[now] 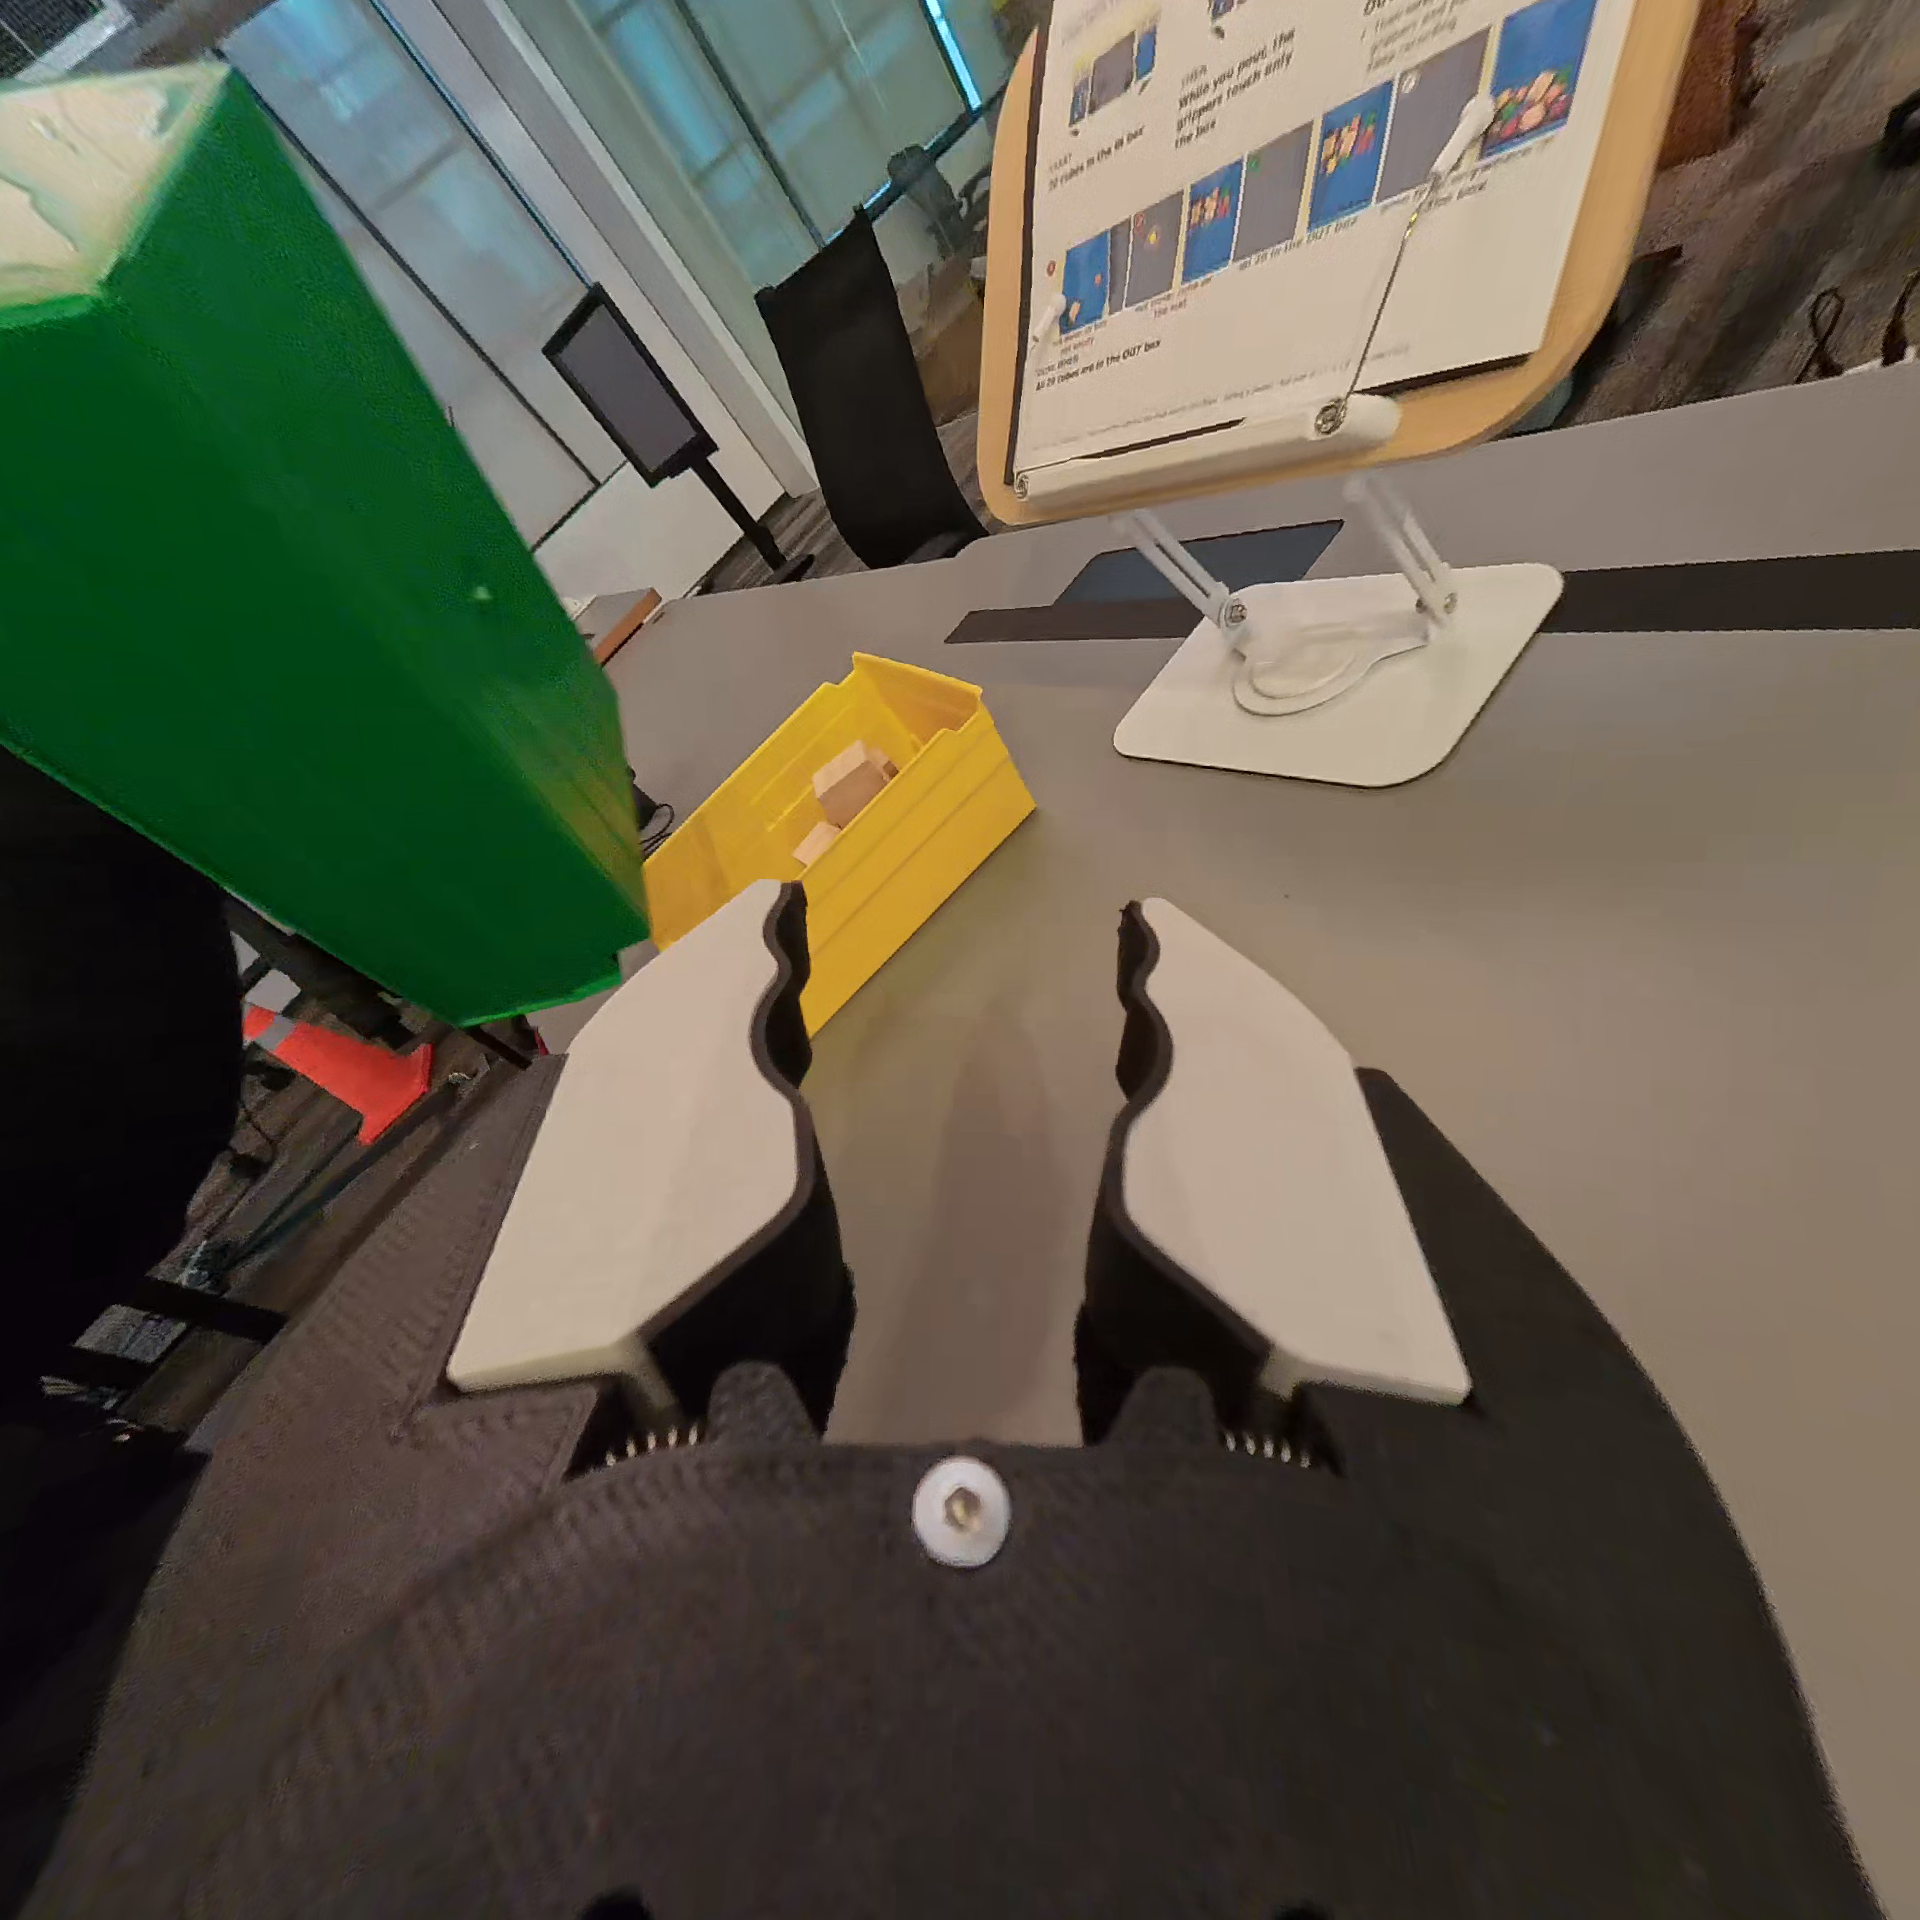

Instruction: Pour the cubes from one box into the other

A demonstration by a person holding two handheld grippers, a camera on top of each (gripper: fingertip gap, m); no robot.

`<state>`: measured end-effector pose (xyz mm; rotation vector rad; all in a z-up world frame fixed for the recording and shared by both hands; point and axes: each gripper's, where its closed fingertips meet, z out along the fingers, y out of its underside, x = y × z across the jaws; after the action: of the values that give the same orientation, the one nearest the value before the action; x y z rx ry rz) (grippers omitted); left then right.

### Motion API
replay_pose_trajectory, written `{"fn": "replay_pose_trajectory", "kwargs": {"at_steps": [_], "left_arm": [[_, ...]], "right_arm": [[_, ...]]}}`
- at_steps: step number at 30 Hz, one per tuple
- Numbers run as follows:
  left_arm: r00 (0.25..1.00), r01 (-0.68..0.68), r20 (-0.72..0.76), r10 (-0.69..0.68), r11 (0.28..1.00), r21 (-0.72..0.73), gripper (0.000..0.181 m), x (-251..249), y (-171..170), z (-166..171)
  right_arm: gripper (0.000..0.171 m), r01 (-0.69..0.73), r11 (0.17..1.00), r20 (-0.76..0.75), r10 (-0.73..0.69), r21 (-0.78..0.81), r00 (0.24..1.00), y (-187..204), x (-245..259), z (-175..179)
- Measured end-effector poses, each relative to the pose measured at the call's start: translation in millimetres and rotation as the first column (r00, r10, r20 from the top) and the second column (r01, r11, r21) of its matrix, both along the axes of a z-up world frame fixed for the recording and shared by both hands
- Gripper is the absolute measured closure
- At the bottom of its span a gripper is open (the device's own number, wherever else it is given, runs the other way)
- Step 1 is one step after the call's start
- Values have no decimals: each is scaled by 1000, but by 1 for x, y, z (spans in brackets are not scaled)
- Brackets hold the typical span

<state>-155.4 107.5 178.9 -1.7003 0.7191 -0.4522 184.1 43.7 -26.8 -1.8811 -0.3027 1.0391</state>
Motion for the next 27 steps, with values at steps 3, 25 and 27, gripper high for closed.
{"fn": "replay_pose_trajectory", "kwargs": {"at_steps": [3,25,27], "left_arm": [[990,127,67,-122,989,-81,177,77,13,-15],[987,-18,-133,-95,743,-669,177,312,150,-317],[986,-52,-149,-77,704,-708,177,314,153,-337]], "right_arm": [[114,15,999,-2,-15,49,1000,-24,17,12],[86,148,989,449,-125,-17,885,-54,32,-91],[79,154,988,565,-116,-21,817,-51,21,-109]]}}
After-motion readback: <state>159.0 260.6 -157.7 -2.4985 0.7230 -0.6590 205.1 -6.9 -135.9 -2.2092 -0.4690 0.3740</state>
